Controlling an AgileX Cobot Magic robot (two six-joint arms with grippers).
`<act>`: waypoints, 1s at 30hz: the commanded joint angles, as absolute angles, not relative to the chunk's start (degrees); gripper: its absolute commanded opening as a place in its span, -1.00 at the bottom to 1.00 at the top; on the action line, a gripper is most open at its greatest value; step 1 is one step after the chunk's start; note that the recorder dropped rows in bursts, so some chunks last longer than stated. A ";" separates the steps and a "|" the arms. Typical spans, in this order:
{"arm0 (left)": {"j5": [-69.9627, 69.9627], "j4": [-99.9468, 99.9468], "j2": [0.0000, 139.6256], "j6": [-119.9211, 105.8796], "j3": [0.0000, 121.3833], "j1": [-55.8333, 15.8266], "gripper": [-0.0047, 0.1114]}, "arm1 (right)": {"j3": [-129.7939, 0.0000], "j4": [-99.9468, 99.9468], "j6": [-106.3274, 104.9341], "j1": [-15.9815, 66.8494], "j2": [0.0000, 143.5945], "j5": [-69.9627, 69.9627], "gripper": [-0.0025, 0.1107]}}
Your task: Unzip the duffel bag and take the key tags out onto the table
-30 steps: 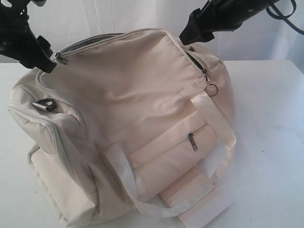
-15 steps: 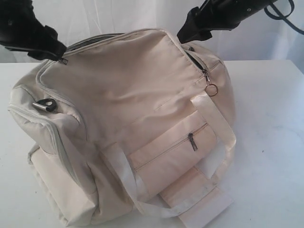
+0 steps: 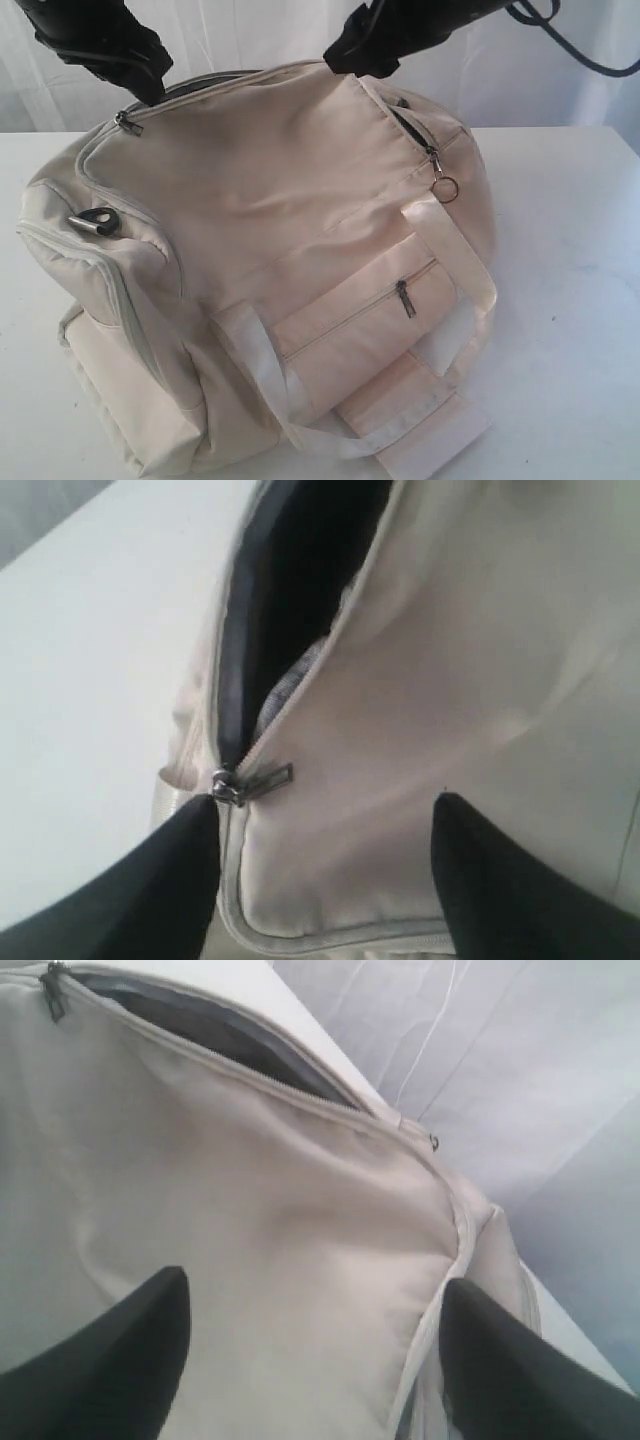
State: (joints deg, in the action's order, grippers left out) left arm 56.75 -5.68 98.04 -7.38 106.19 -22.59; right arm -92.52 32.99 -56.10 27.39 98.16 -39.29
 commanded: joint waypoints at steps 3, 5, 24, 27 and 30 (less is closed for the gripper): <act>58.45 -6.88 97.45 -4.16 105.42 -22.44 0.18 | -92.61 32.33 -56.94 29.54 101.29 -36.29 0.20; 58.71 -10.26 97.45 -0.83 104.29 -22.29 0.18 | -92.61 32.33 -56.94 29.76 102.35 -36.14 0.20; 45.34 -12.78 100.59 16.82 95.30 -21.80 0.18 | -92.61 32.74 -56.81 30.22 103.71 -37.04 0.20; 44.08 -12.78 101.51 19.23 95.30 -21.80 0.18 | -92.61 32.74 -56.81 30.22 103.71 -37.14 0.20; 43.93 -12.78 102.63 19.71 95.30 -21.80 0.08 | -92.61 32.74 -56.81 30.22 103.71 -37.14 0.20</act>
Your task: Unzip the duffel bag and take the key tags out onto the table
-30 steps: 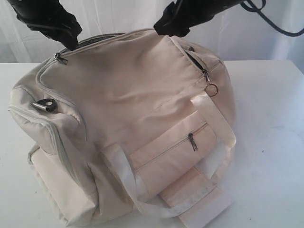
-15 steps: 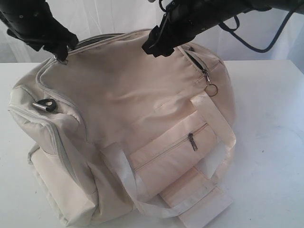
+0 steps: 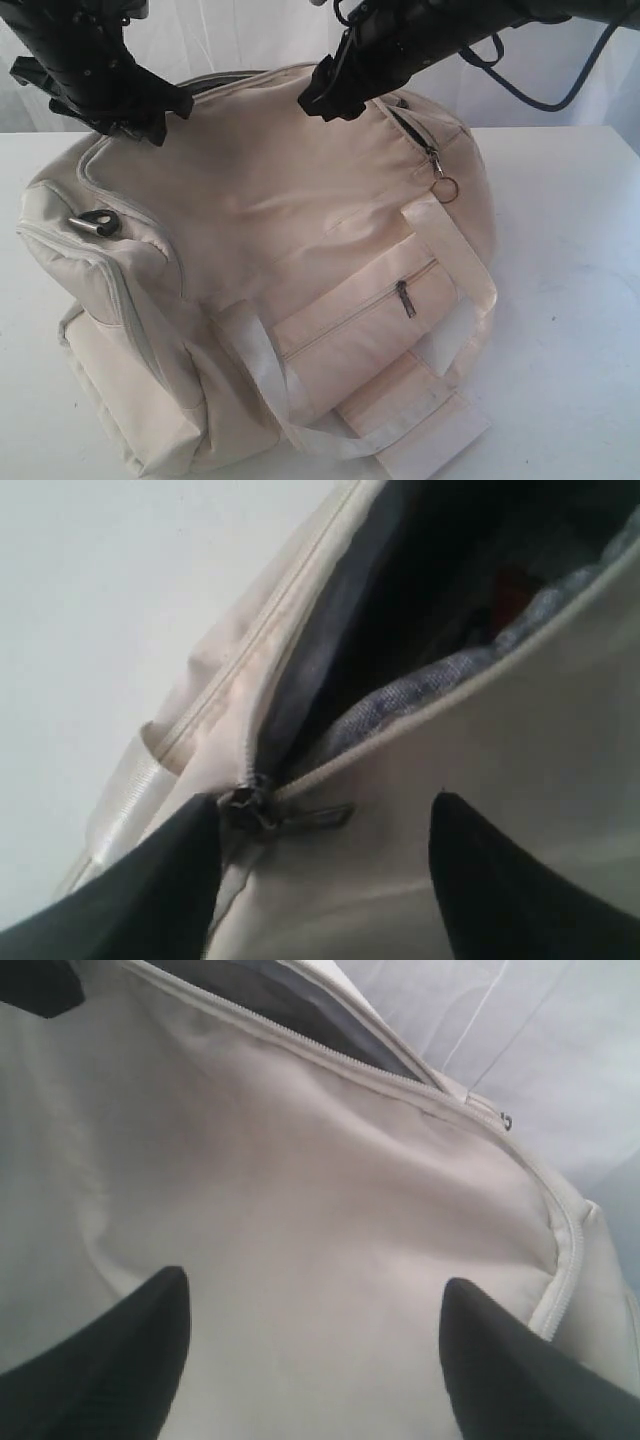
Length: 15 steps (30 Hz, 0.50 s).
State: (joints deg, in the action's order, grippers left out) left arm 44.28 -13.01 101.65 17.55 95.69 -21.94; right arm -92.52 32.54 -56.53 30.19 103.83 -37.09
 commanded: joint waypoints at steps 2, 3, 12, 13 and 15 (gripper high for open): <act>43.66 -12.78 103.03 19.71 95.30 -21.80 -0.06 | -92.61 32.74 -56.81 30.22 103.71 -37.25 0.20; 43.24 -12.78 103.27 19.71 95.30 -21.80 -0.13 | -92.61 32.74 -56.81 30.22 103.71 -37.25 0.20; 41.99 -14.92 103.27 19.71 95.30 -21.80 -0.38 | -92.61 32.74 -56.81 30.22 103.71 -37.60 0.20; 42.47 -15.81 103.27 19.71 95.30 -21.80 -0.41 | -92.61 32.74 -56.81 30.22 103.71 -37.71 0.20; 43.63 -17.39 103.14 19.71 95.41 -21.80 -0.49 | -92.61 32.74 -56.81 30.22 103.71 -37.83 0.20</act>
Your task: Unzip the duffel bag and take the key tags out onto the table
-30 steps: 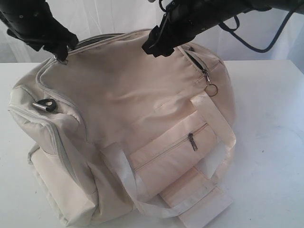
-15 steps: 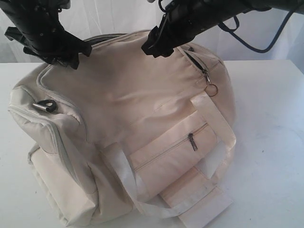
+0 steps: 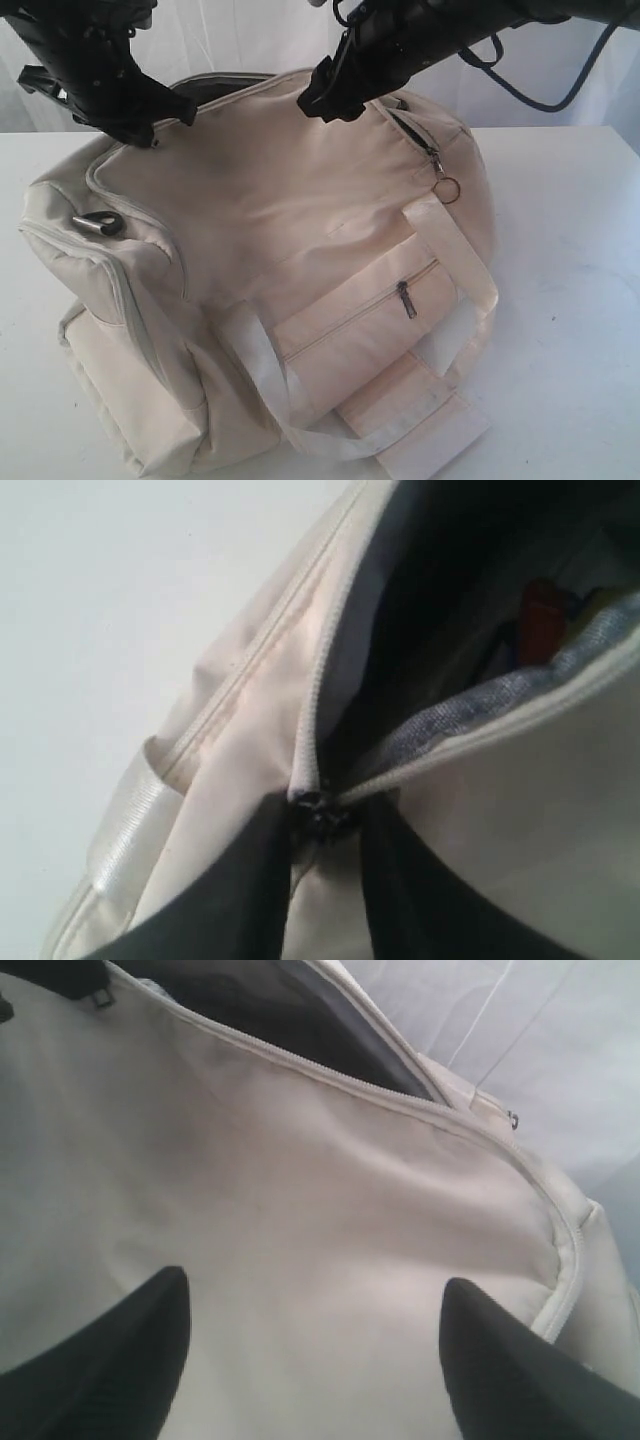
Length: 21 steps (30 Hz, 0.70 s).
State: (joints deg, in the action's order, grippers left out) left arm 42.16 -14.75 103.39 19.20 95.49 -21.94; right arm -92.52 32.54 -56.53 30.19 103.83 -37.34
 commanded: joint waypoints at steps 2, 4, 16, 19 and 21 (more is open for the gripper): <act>45.06 -19.28 102.59 19.57 95.41 -21.80 -0.64 | -92.61 32.74 -56.81 30.22 103.71 -38.11 0.20; 46.20 -21.13 101.39 19.57 95.41 -21.80 -0.83 | -92.61 32.74 -56.81 30.22 103.71 -38.10 0.20; 47.62 -19.60 96.39 19.18 95.41 -21.80 -0.92 | -92.61 32.74 -56.14 30.22 103.71 -38.74 0.20; 48.02 -19.07 96.49 17.92 95.41 -21.80 -0.61 | -92.61 32.74 -55.33 30.22 103.71 -38.70 0.20; 47.26 -15.25 96.49 18.03 95.41 -21.80 -0.15 | -92.61 32.74 -55.33 30.22 103.71 -38.70 0.20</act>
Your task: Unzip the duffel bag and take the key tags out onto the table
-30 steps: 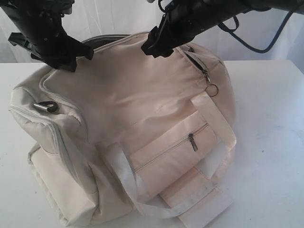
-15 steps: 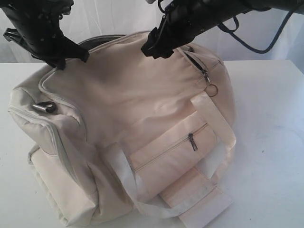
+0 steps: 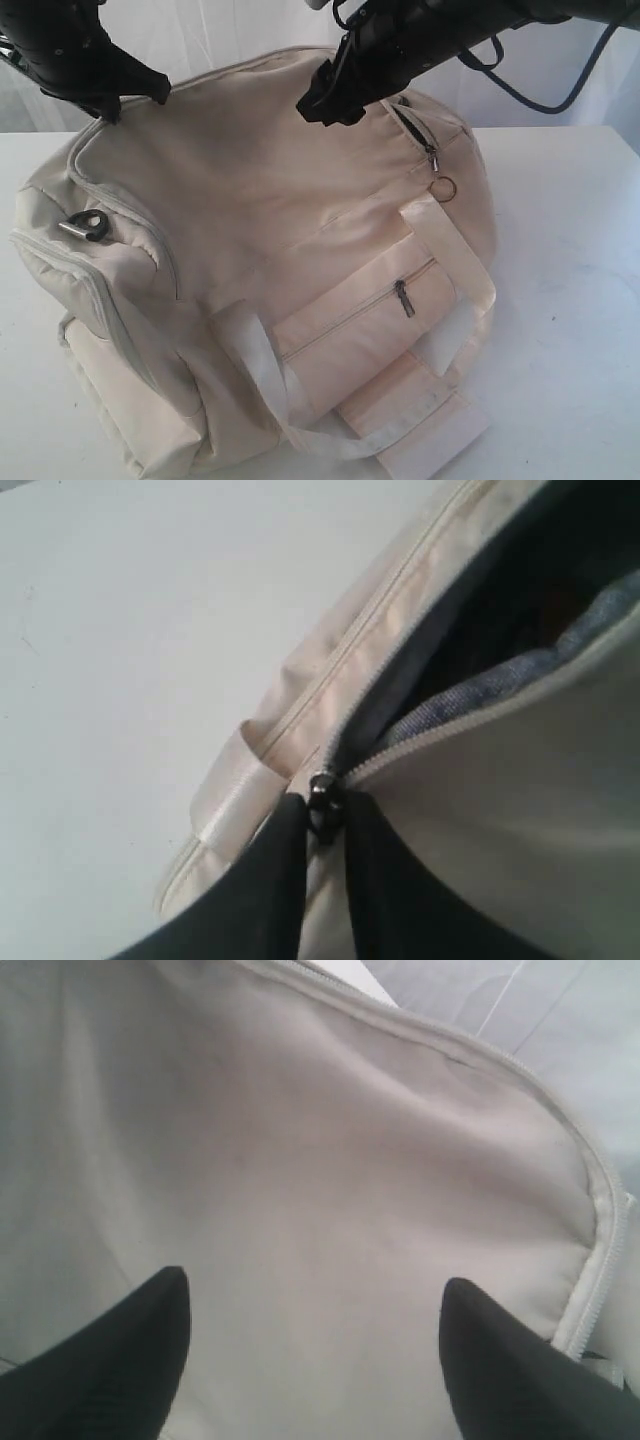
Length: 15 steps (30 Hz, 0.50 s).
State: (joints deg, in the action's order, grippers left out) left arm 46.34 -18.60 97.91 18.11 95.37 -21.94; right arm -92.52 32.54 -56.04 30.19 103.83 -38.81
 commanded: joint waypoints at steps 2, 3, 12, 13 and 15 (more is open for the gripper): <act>45.37 -11.04 96.59 18.03 95.41 -22.24 0.09 | -92.61 32.74 -55.33 30.22 103.71 -38.70 0.20; 44.76 -10.61 96.59 18.03 95.41 -22.49 0.10 | -92.61 32.74 -55.33 30.22 103.71 -38.94 0.20; 41.33 -10.97 96.71 25.50 89.38 -22.95 0.03 | -92.61 32.74 -55.33 30.22 103.71 -39.70 0.20; 40.34 -10.97 96.71 25.90 88.63 -22.95 0.02 | -92.61 32.74 -55.33 30.22 103.71 -39.80 0.20; 38.56 -12.33 96.71 26.74 87.61 -22.95 0.02 | -92.61 32.74 -55.33 30.22 103.71 -40.22 0.20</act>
